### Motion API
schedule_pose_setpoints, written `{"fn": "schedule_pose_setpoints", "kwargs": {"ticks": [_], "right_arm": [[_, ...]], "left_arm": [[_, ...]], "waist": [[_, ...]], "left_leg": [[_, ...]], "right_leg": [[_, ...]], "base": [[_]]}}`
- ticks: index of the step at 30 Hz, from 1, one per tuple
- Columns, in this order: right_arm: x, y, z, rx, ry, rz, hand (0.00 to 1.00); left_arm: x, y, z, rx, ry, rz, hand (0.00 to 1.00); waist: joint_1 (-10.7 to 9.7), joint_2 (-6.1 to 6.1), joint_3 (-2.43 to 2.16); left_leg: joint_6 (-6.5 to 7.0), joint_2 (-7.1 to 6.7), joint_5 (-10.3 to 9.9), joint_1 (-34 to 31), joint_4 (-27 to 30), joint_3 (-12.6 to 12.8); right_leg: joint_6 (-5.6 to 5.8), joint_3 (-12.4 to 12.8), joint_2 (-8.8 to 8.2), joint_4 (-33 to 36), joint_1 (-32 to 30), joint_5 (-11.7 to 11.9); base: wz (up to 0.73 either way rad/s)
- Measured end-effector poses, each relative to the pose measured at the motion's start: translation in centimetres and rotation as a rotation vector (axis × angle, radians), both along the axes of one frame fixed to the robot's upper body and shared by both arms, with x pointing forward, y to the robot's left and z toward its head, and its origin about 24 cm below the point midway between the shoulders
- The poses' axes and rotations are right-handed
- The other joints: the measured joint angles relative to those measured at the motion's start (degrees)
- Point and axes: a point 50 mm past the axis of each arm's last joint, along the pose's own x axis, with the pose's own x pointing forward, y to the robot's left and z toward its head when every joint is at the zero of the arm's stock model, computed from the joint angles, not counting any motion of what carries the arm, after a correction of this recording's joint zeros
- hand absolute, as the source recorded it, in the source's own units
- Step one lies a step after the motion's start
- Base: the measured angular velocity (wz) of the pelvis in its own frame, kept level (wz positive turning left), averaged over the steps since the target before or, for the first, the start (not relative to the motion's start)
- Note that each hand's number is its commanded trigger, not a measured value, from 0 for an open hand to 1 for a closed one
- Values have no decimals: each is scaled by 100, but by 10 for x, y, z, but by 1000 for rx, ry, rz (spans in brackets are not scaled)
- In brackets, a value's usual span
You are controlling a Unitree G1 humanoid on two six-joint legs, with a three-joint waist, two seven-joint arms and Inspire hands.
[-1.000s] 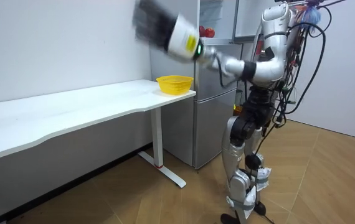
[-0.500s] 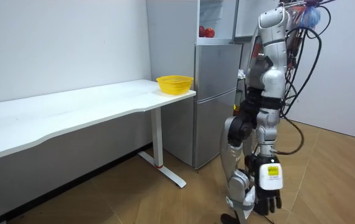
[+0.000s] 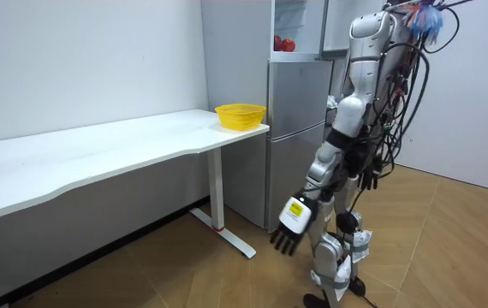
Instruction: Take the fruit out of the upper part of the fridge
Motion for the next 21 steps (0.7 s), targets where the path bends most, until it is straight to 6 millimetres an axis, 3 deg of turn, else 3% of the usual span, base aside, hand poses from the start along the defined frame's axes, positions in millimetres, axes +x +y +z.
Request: {"fn": "schedule_pose_setpoints", "kwargs": {"ticks": [3, 9, 16, 21], "right_arm": [[2, 3, -1, -27, -18, 7, 0], [18, 0, 2, -143, -118, 8, 0], [87, -4, 34, -233, -624, -173, 0], [108, 6, 64, -217, -889, -218, 0]], "left_arm": [[8, 1, 1, 19, -24, -50, 0], [5, -4, 0, 42, 6, -142, 0], [-13, -9, -1, 47, 38, -168, 0], [-25, -10, 0, 52, 30, -173, 0]], "waist": [[-100, 10, -5], [-189, 49, 0], [-273, 150, -21], [-336, 158, -27]], "left_leg": [[1, -4, 1, -34, 4, 13], [2, 0, 0, -44, -24, 59], [-1, 44, 3, -81, -92, 193], [-1, 32, 3, -146, -97, 198]], "right_leg": [[1, 4, 4, 54, -15, 3], [-3, 102, 25, 45, -101, 6], [-10, 288, 98, -50, -206, 86], [-8, 286, 87, -66, -257, 85]], "base": [[-5], [-6], [-13], [0]]}}
